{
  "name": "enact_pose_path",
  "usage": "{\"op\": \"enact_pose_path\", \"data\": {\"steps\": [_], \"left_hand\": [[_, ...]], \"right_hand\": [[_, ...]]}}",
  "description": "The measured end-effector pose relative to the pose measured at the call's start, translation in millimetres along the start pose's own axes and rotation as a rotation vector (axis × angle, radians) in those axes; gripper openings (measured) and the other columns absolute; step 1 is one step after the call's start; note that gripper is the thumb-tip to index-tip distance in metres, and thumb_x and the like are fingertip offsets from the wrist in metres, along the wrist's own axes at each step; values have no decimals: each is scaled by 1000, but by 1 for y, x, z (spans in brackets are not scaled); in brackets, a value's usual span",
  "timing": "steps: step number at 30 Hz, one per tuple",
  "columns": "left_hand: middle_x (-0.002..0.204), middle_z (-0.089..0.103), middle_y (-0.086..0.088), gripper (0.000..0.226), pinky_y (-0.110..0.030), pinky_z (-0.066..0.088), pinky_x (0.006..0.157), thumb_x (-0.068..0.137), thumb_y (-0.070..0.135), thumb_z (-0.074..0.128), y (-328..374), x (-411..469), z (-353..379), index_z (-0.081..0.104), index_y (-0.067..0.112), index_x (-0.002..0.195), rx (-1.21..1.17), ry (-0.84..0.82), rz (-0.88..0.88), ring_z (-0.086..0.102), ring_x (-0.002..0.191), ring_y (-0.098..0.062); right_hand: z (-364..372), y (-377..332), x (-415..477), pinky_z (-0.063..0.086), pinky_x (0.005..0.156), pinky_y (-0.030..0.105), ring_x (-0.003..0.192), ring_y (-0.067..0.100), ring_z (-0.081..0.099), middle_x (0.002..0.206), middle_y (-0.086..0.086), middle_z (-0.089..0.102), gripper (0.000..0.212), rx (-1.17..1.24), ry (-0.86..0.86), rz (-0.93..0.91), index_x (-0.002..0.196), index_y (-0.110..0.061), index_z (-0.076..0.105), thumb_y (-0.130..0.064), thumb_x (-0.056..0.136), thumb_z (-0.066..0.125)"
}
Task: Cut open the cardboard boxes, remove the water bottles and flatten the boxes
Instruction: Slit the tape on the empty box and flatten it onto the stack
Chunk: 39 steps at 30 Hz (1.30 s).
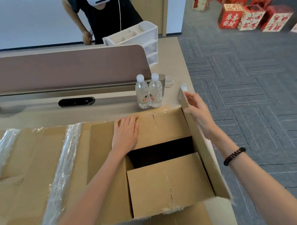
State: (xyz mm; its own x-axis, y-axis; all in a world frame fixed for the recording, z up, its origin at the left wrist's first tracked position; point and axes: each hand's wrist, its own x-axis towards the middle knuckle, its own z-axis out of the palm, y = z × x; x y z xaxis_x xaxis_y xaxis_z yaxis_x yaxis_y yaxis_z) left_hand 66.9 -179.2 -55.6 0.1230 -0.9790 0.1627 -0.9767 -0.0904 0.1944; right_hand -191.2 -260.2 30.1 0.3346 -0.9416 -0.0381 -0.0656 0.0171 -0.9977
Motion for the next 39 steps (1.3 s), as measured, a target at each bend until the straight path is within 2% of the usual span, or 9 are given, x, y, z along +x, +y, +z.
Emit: {"op": "enact_pose_path", "data": {"steps": [6, 10, 14, 19, 23, 25, 28, 32, 39], "left_hand": [[119, 60, 4, 38, -40, 32, 107, 102, 34, 26, 1, 0, -1, 51, 21, 127, -3, 9, 3, 53, 113, -16], [119, 60, 3, 42, -41, 32, 107, 101, 36, 22, 2, -1, -1, 51, 21, 128, -4, 6, 6, 53, 113, -17], [118, 60, 3, 43, -41, 32, 107, 100, 36, 21, 2, -1, -1, 52, 21, 126, -11, 9, 6, 53, 113, -18], [117, 61, 2, 43, -41, 31, 108, 100, 35, 22, 2, -1, -2, 54, 19, 125, -35, 22, 7, 53, 113, -18], [119, 61, 3, 43, -41, 31, 108, 101, 35, 22, 2, -2, -3, 54, 20, 125, -42, 23, 10, 53, 113, -17], [119, 61, 3, 42, -41, 30, 109, 101, 35, 23, 2, -3, -3, 54, 20, 125, -54, 26, 10, 53, 114, -17], [124, 60, 2, 34, -39, 27, 111, 103, 31, 31, 1, -3, -1, 53, 19, 126, -80, 33, 14, 51, 117, -16], [132, 52, -2, 37, -37, 31, 105, 99, 33, 39, 1, -2, -3, 56, 14, 127, -86, 80, 27, 45, 121, -20], [121, 51, 0, 54, -37, 35, 99, 94, 52, 31, 4, 1, -6, 56, 17, 127, -119, 11, -11, 42, 113, -19]], "right_hand": [[-50, 1, -4, 51, 68, 21, 86, 10, 62, 105, -5, 67, 49, 176, 21, 106, 122, -22, 58, -16, 74, 50], [-78, 13, -7, 53, 70, 29, 87, 17, 64, 112, 5, 67, 46, 130, -18, 170, 132, -21, 56, -20, 86, 51], [-96, 16, -19, 56, 64, 25, 84, 16, 68, 105, 1, 72, 32, 73, 57, 242, 126, -23, 62, -16, 96, 54], [-107, 42, -25, 50, 68, 10, 90, -1, 66, 118, -1, 66, 29, -254, 136, 233, 126, -20, 59, -16, 97, 56], [-99, 68, -23, 33, 105, 31, 124, 13, 39, 133, -4, 44, 53, -635, 112, 181, 141, -16, 45, -14, 91, 65], [-90, 73, -20, 29, 105, 35, 124, 20, 34, 130, 2, 43, 52, -837, 97, 57, 134, -18, 52, -5, 86, 67], [-72, 71, -14, 39, 90, 31, 109, 24, 48, 114, 3, 53, 42, -944, 19, -38, 118, -14, 64, 9, 83, 55], [-45, 69, -16, 43, 80, 33, 95, 19, 55, 106, 0, 53, 24, -889, -9, 45, 116, -10, 61, -15, 96, 50], [-14, 76, -26, 34, 83, 28, 102, 12, 51, 116, -1, 54, 42, -633, 47, 208, 122, -11, 60, -44, 100, 44]]}}
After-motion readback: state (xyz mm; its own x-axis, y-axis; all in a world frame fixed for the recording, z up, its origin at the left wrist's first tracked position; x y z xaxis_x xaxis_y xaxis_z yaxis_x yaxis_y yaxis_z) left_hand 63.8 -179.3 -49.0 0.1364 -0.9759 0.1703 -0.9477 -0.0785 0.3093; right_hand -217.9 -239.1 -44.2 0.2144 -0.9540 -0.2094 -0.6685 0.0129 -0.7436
